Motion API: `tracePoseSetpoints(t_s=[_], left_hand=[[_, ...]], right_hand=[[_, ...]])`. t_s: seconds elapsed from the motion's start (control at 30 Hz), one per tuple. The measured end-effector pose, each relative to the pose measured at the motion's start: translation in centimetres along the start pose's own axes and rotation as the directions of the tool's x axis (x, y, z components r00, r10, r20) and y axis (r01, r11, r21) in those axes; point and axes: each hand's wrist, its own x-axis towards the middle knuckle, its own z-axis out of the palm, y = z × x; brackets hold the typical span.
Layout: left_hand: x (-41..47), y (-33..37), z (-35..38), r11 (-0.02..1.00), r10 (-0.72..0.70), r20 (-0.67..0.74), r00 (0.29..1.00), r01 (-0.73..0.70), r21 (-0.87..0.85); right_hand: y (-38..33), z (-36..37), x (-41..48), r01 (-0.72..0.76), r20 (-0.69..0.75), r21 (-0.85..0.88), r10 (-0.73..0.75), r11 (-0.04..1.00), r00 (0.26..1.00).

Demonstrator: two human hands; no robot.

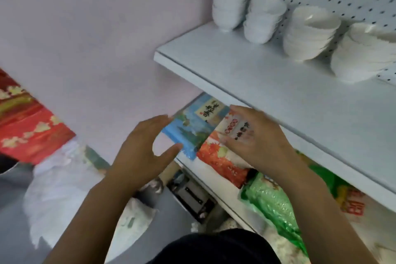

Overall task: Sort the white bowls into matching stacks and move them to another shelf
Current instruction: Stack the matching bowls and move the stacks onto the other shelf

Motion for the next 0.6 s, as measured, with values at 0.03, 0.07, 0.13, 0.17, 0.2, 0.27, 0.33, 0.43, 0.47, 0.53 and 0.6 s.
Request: tracePoseSetpoints(t_s=[0.03, 0.07, 0.13, 0.17, 0.2, 0.27, 0.33, 0.43, 0.47, 0.53, 0.6], left_hand=[[-3.0, -1.3, -1.3, 0.998, -0.07, -0.024, 0.997, 0.07, 0.001], [-6.0, -2.6, -2.6, 0.99, -0.138, -0.046, 0.989, 0.138, 0.005], [-12.0, -5.0, -4.7, 0.964, -0.263, -0.088, 0.961, 0.265, 0.011], [-15.0, -6.0, -5.8, 0.945, -0.324, -0.113, 0.939, 0.327, 0.01], [-17.9, -6.9, -6.7, 0.922, -0.383, -0.138, 0.913, 0.388, 0.011], [-23.3, -8.3, -8.4, 0.871, -0.482, -0.179, 0.858, 0.49, 0.006], [-28.4, -9.1, -10.0, 0.82, -0.558, -0.214, 0.802, 0.572, 0.005], [-35.7, -9.8, -12.1, 0.721, -0.671, -0.277, 0.687, 0.693, -0.029], [-38.0, -9.8, -12.7, 0.681, -0.706, -0.3, 0.641, 0.731, -0.039], [-42.4, -9.6, -13.3, 0.608, -0.756, -0.354, 0.55, 0.791, -0.071], [-46.1, -8.9, -13.8, 0.521, -0.801, -0.405, 0.441, 0.846, -0.109]], right_hand=[[-1.8, 1.8, -0.3, 0.044, 0.061, 0.016, -0.045, 0.999, 0.997], [-3.6, 3.6, -0.7, 0.096, 0.117, 0.034, -0.099, 0.995, 0.988], [-7.3, 7.3, -1.8, 0.185, 0.231, 0.069, -0.196, 0.98, 0.953], [-9.0, 9.2, -2.6, 0.222, 0.28, 0.086, -0.237, 0.971, 0.93], [-10.8, 11.1, -3.3, 0.249, 0.324, 0.109, -0.272, 0.962, 0.906], [-14.5, 14.5, -5.1, 0.285, 0.413, 0.166, -0.329, 0.944, 0.849], [-17.8, 17.6, -6.9, 0.343, 0.5, 0.198, -0.396, 0.918, 0.77], [-22.2, 21.3, -9.9, 0.43, 0.619, 0.238, -0.477, 0.871, 0.624], [-23.5, 22.4, -10.8, 0.451, 0.657, 0.256, -0.496, 0.855, 0.568], [-25.7, 24.6, -12.3, 0.499, 0.714, 0.297, -0.537, 0.814, 0.45], [-27.9, 26.7, -13.5, 0.558, 0.745, 0.338, -0.578, 0.758, 0.333]])
